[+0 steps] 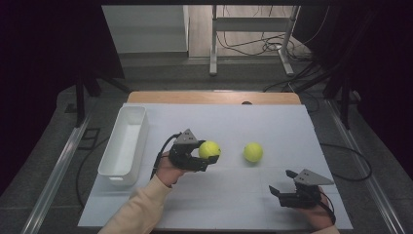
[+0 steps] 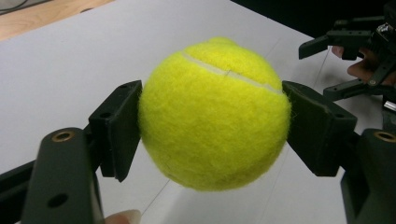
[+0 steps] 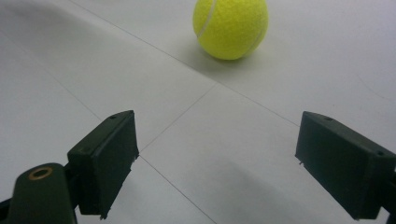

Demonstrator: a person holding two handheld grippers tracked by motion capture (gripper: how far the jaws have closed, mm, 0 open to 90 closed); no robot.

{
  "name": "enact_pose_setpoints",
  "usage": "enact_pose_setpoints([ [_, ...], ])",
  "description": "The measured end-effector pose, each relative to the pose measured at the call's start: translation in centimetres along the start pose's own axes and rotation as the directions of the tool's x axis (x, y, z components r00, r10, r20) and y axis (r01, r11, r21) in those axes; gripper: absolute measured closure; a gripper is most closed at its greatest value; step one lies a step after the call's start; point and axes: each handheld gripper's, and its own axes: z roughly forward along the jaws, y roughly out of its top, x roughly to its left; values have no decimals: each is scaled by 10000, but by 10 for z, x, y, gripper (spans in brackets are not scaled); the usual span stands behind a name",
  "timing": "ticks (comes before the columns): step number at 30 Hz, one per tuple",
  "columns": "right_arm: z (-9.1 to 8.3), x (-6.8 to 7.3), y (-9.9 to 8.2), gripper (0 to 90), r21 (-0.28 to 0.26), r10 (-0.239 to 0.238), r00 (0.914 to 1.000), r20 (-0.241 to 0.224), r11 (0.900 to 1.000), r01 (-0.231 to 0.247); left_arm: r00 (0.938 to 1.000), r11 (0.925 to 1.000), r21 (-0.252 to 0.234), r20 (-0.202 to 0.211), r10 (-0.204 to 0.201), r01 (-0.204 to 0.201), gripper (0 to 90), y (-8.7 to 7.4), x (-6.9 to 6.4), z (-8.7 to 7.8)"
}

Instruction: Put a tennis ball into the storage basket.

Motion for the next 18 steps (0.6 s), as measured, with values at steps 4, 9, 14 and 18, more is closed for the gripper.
enact_pose_setpoints([
  [4, 0, 0, 0, 134, -12, 12, 10000, -32, 10000, -12, 10000, 10000, -30, -50, -20, 19, 261, 1, 2, -3],
  [9, 0, 0, 0, 135, -20, 1, 10000, -29, 10000, -1, 9999, 9999, -136, -111, -55, 54, 261, 2, 4, -7],
  [14, 0, 0, 0, 135, -22, -7, 10000, -30, 10000, 7, 9998, 9997, -207, -185, -101, 98, 261, 3, 6, -10],
  [18, 0, 0, 0, 135, -17, 5, 10000, -32, 10000, -5, 9997, 9997, -230, -222, -121, 116, 261, 4, 9, -13],
])
